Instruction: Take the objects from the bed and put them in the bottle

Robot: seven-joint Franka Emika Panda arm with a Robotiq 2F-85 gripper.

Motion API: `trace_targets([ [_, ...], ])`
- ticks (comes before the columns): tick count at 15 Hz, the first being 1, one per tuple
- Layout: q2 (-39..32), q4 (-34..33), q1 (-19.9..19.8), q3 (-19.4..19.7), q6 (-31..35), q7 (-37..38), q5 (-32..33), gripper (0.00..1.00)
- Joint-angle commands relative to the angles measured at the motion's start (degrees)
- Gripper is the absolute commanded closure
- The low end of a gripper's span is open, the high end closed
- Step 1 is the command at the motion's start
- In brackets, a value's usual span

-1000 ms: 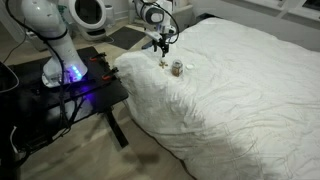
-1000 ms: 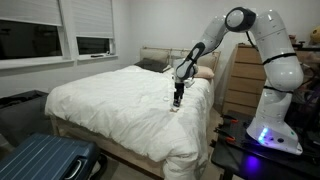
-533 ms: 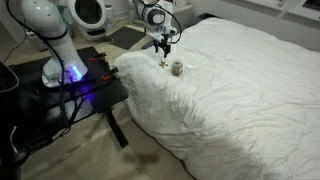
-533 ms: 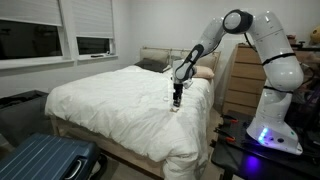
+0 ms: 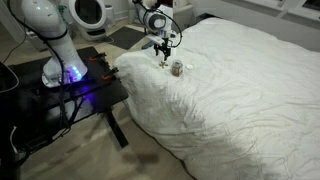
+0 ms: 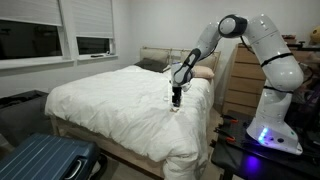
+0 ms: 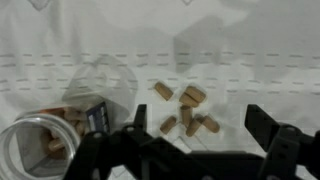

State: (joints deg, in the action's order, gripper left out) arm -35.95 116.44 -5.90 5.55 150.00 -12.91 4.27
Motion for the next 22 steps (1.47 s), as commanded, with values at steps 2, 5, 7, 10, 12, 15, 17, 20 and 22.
trace_targets([
  [2, -3.36, -3.54, 0.07, -0.18, 0.02, 2.35, 0.97, 0.0],
  [5, -5.02, -4.99, -0.2, -0.49, -0.33, 2.34, 0.52, 0.0],
  [7, -6.01, -5.71, -0.36, -0.64, -0.51, 2.4, 0.31, 0.0],
  [10, -7.33, -6.5, -0.43, -0.82, -0.84, 3.27, 0.01, 0.0],
  [12, -7.8, -6.42, -0.68, -0.81, -0.81, 3.95, -0.27, 0.0],
  [15, -8.09, -6.0, -0.94, -0.55, -0.97, 4.8, -0.45, 0.0],
  [17, -8.18, -5.65, -1.23, -0.44, -0.98, 5.2, -0.55, 0.0],
  [20, -8.43, -5.52, -1.83, -0.45, -0.91, 5.69, -0.81, 0.0],
  [22, -8.64, -5.78, -2.13, -0.51, -1.01, 5.53, -0.86, 0.25],
])
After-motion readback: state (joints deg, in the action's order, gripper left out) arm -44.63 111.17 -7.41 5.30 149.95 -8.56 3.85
